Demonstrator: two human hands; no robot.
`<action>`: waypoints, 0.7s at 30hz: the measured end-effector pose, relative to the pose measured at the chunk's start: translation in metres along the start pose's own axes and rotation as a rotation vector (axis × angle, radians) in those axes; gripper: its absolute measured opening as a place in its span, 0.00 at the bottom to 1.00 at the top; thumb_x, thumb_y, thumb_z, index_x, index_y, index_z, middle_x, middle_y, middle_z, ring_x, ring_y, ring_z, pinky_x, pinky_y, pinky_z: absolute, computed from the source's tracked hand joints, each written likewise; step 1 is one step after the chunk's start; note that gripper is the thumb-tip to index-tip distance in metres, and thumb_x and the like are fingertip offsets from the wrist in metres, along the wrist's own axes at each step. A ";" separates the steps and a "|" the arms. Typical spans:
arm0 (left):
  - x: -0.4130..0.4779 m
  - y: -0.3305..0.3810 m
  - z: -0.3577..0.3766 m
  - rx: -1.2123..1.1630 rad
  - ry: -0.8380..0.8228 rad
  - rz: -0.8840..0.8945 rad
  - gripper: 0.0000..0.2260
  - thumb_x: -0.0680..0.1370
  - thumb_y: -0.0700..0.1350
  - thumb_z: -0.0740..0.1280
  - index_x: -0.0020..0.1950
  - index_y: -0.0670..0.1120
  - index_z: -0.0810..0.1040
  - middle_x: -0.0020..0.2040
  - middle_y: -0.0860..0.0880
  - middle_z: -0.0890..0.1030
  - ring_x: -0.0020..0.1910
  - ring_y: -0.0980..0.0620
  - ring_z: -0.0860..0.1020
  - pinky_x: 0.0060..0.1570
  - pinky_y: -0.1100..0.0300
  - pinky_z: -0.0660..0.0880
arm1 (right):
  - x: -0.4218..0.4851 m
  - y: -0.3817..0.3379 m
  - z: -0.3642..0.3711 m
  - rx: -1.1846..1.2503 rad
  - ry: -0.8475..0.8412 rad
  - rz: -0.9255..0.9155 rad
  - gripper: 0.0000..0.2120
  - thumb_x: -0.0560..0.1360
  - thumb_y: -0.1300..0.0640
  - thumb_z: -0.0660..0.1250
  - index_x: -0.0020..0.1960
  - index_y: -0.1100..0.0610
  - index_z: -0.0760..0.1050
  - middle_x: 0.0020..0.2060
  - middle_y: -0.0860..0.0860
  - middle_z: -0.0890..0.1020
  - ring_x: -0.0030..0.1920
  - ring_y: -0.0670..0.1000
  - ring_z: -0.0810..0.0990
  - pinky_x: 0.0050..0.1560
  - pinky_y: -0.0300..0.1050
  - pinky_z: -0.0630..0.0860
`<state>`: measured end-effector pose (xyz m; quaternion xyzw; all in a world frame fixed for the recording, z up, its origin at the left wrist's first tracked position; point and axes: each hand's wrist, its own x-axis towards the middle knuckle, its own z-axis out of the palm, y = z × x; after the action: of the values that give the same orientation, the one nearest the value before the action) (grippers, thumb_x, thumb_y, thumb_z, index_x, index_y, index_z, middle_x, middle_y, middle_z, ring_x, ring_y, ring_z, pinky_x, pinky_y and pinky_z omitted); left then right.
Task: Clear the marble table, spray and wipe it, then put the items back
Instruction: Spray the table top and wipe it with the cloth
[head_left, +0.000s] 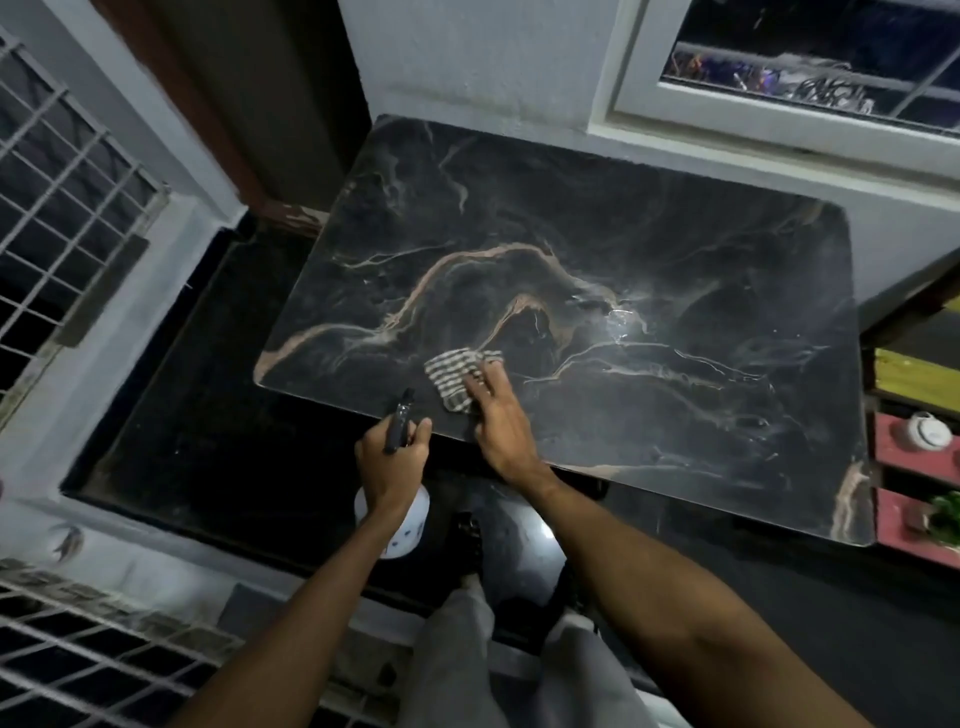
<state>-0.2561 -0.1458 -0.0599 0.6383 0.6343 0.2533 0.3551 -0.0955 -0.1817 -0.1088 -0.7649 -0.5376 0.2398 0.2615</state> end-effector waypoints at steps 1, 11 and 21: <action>0.002 0.000 0.000 -0.002 -0.001 0.005 0.17 0.74 0.45 0.76 0.30 0.43 0.73 0.27 0.46 0.79 0.31 0.44 0.79 0.39 0.52 0.77 | -0.003 -0.004 -0.002 0.007 0.042 0.090 0.39 0.67 0.75 0.64 0.76 0.58 0.66 0.80 0.55 0.57 0.80 0.58 0.55 0.76 0.59 0.64; -0.045 0.037 0.046 -0.118 -0.186 -0.010 0.17 0.75 0.45 0.75 0.30 0.46 0.72 0.27 0.48 0.78 0.31 0.49 0.79 0.38 0.64 0.70 | -0.106 0.079 -0.061 0.001 0.344 0.386 0.32 0.71 0.72 0.63 0.74 0.57 0.68 0.77 0.55 0.62 0.76 0.59 0.64 0.73 0.55 0.68; -0.147 0.100 0.148 -0.015 -0.398 0.102 0.18 0.74 0.48 0.74 0.30 0.44 0.70 0.27 0.49 0.76 0.33 0.45 0.79 0.38 0.53 0.77 | -0.190 0.192 -0.164 -0.014 0.383 0.465 0.33 0.67 0.74 0.61 0.72 0.61 0.71 0.75 0.57 0.65 0.76 0.56 0.62 0.73 0.40 0.58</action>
<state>-0.0888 -0.3050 -0.0553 0.7043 0.5168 0.1445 0.4648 0.0862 -0.4401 -0.0956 -0.9006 -0.2904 0.1410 0.2910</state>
